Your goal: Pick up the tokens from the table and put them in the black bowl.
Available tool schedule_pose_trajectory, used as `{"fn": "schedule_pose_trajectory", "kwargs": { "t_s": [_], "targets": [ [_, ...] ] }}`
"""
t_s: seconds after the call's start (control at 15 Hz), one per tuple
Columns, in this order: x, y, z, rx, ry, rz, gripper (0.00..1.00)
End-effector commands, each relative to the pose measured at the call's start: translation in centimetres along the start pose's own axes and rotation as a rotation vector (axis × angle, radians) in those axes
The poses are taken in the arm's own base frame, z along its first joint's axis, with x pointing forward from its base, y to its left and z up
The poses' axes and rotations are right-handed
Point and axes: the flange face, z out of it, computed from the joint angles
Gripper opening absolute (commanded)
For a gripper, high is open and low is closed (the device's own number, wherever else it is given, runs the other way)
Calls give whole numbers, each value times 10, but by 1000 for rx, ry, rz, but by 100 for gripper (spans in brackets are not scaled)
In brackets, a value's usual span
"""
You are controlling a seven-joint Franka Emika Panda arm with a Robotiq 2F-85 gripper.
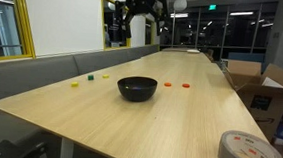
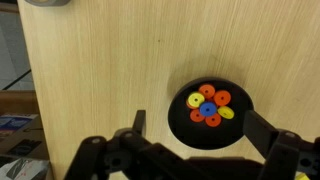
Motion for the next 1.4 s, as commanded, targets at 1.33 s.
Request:
{"fn": "schedule_pose_trajectory", "kwargs": {
  "t_s": [1.33],
  "targets": [
    [55, -6, 104, 58, 98, -6, 100]
  ]
}}
